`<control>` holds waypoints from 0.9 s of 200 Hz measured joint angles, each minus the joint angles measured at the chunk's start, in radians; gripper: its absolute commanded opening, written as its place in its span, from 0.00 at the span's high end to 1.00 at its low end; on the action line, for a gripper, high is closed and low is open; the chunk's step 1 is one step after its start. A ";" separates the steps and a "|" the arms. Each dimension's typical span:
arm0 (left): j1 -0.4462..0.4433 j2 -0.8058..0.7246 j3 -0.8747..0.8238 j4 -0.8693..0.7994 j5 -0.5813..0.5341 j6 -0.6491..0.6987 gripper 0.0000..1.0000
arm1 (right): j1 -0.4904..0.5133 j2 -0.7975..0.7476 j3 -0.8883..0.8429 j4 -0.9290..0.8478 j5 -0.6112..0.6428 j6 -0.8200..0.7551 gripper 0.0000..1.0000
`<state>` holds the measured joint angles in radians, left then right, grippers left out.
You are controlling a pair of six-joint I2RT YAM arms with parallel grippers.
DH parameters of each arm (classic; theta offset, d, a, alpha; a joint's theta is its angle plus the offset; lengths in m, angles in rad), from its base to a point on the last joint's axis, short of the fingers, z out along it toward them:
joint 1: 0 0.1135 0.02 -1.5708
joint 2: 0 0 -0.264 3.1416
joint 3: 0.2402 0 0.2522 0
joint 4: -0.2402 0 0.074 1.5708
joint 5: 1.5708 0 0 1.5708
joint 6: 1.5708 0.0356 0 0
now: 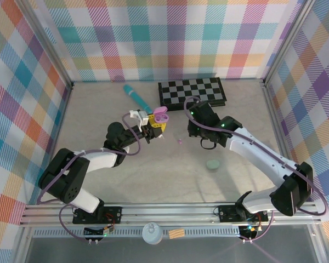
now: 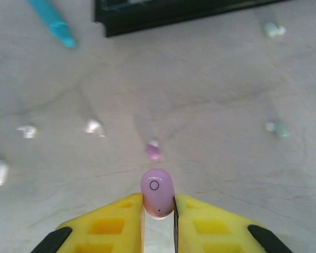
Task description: Insert the wireless bluetooth earbuds into the charging case
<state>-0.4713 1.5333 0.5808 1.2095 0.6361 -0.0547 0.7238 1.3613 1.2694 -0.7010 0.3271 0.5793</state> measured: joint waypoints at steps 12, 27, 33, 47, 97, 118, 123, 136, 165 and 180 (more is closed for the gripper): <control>-0.005 0.018 0.000 0.005 -0.011 0.002 0.74 | 0.026 -0.001 0.041 0.001 -0.010 -0.007 0.80; -0.010 0.043 0.000 0.021 -0.024 0.006 0.74 | 0.051 -0.001 0.084 0.011 -0.026 -0.016 0.80; -0.012 0.050 0.000 0.024 -0.028 0.008 0.74 | 0.060 -0.001 0.098 0.014 -0.033 -0.019 0.80; -0.019 0.064 0.005 0.025 -0.029 0.011 0.74 | 0.077 0.004 0.131 0.027 -0.054 -0.026 0.80; -0.038 0.072 0.021 0.042 -0.033 0.022 0.74 | 0.100 0.095 0.218 0.084 -0.135 -0.046 0.79; -0.038 0.072 0.023 0.052 -0.036 0.023 0.74 | 0.105 0.136 0.232 0.088 -0.157 -0.049 0.79; -0.038 0.072 0.023 0.053 -0.036 0.023 0.74 | 0.106 0.143 0.233 0.089 -0.161 -0.049 0.79; -0.038 0.072 0.023 0.051 -0.036 0.023 0.74 | 0.108 0.153 0.235 0.093 -0.168 -0.049 0.79; -0.038 0.072 0.023 0.051 -0.036 0.023 0.74 | 0.109 0.157 0.242 0.101 -0.180 -0.049 0.80; -0.038 0.072 0.023 0.053 -0.036 0.023 0.74 | 0.110 0.157 0.243 0.107 -0.183 -0.049 0.80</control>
<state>-0.5095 1.6054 0.6033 1.2625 0.6003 -0.0322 0.8341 1.5185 1.5124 -0.5941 0.1440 0.5304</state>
